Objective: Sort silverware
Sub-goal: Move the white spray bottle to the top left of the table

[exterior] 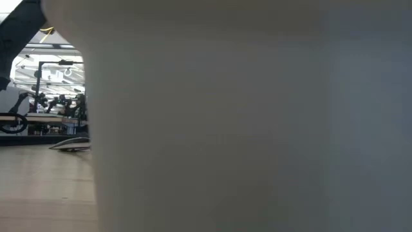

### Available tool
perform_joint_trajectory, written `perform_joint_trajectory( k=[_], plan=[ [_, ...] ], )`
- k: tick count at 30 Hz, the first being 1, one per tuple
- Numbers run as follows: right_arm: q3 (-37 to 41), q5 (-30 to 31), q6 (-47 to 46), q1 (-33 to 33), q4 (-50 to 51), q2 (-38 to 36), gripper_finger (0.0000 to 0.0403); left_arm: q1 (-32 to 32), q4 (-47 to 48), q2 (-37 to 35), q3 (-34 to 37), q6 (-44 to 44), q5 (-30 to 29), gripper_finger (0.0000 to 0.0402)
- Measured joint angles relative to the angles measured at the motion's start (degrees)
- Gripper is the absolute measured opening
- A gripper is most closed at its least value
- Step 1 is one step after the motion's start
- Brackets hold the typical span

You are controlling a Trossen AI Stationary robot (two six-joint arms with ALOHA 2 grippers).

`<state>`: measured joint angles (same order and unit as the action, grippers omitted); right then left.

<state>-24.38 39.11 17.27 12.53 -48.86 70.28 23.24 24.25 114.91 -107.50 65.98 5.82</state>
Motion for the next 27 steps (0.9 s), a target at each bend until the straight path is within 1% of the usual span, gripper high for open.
perform_joint_trajectory(
  k=[6, 10, 14, 18, 21, 24, 27],
  plan=[
    [0.02, 2.53, 1.19, 0.0, 1.17, 0.0, 0.0188, -0.37, -1.75, 0.11, 0.09, -1.43, -0.17, 0.0217],
    [0.02, 2.92, 1.3, 0.33, 1.13, 0.0, 0.0188, -0.5, -2.13, 0.13, 0.11, -2.0, -0.26, 0.0217],
    [0.02, 6.34, 2.99, 0.37, 1.53, 0.0, 0.0188, -0.5, -2.43, 0.13, 0.09, -3.64, 0.01, 0.0217],
    [0.02, 6.27, 3.77, 0.35, 1.53, 0.0, 0.0188, -0.5, -3.63, 0.13, 0.09, -6.33, 0.46, 0.0217],
    [0.02, 5.86, 3.77, 0.28, 1.59, 0.0, 0.0188, -0.38, -4.88, 0.13, 0.11, -9.68, 1.94, 0.0217],
    [0.02, 5.78, 3.77, 0.26, 1.99, 0.0, 0.0188, 0.2, -7.29, 0.13, 0.09, -15.71, 3.96, 0.0217],
    [0.02, 5.73, 3.75, 0.26, 2.4, 0.0, 0.0188, 1.49, -9.61, 0.11, 0.09, -23.17, 8.2, 0.0217]
  ],
)
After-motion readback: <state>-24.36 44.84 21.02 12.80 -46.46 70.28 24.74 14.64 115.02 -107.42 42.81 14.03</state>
